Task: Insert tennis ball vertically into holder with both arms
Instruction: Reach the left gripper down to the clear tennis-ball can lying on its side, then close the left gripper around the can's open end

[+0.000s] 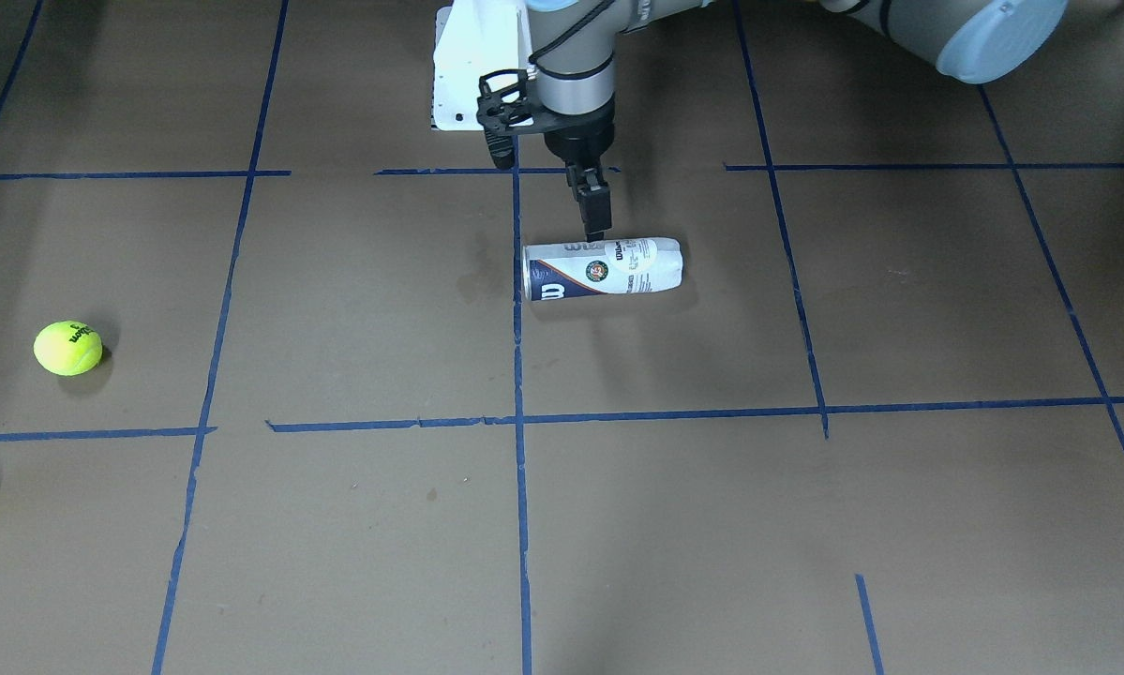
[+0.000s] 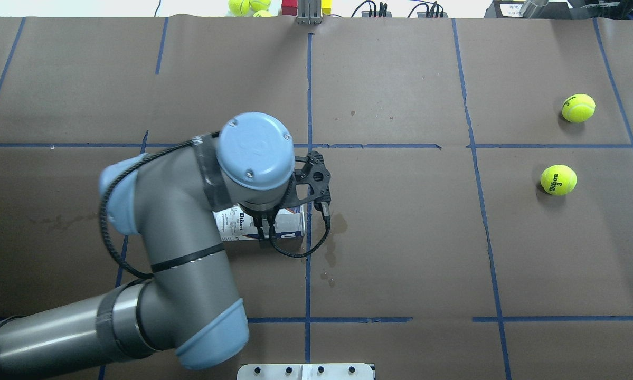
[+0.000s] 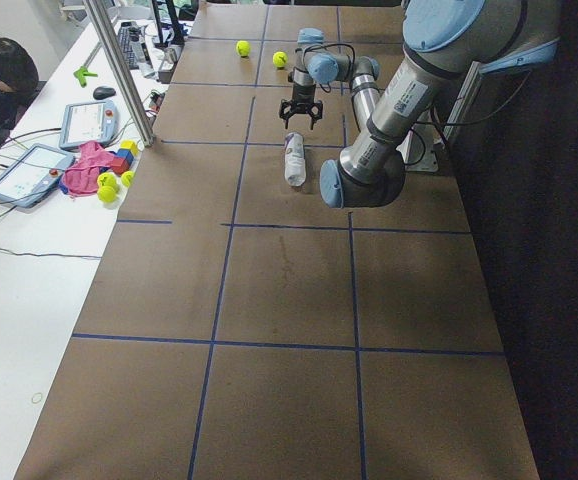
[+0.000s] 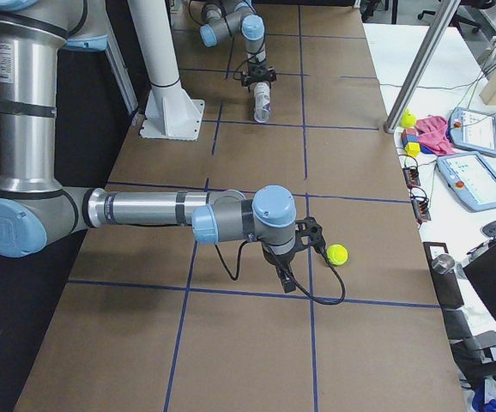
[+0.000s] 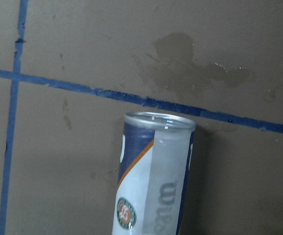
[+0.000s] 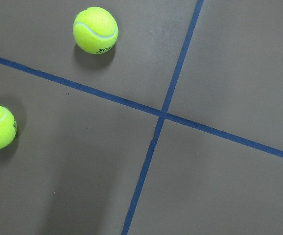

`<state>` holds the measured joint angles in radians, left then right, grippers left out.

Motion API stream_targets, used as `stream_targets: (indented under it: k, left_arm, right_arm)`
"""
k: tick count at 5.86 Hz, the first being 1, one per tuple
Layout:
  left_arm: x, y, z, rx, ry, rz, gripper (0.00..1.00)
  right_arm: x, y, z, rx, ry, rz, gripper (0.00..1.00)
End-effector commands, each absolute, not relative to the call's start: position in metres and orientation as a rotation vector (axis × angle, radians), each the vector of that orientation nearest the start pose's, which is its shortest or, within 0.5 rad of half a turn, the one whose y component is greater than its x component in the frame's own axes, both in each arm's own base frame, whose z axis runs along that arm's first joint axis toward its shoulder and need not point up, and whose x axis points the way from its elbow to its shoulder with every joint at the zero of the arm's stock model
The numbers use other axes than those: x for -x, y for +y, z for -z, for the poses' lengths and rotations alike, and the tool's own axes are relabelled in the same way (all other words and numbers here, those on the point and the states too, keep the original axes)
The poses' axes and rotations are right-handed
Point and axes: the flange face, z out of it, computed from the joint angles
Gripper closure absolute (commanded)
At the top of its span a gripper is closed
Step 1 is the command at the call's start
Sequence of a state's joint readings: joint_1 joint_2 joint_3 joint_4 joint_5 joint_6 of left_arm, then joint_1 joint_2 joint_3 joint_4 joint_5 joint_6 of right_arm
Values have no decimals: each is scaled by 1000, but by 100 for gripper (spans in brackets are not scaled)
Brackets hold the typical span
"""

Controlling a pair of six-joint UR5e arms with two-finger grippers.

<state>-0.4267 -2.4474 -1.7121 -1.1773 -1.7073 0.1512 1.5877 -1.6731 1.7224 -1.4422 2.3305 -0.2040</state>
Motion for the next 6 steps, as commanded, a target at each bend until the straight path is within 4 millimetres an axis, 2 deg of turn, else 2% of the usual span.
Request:
stream_targets:
  k: [1,3,4,6]
  left_arm:
    - [-591,-391,-126,-488,400,-1300,0]
    - [-610,-387,-138,-447,391,-1290,2]
    - [-615,-385,-136,-477,407,-1271,0]
    - [-639,-389,-156,-509,365,-1247,0]
  right_arm:
    - [-72,-458,-621,-248,-738,244,0]
    - [-72,-458,-624,-244,-737,242,0]
    - [-72,-458,-624,-244,-737,242,0]
    - [-72,-457,-626,-241,-737,241,0]
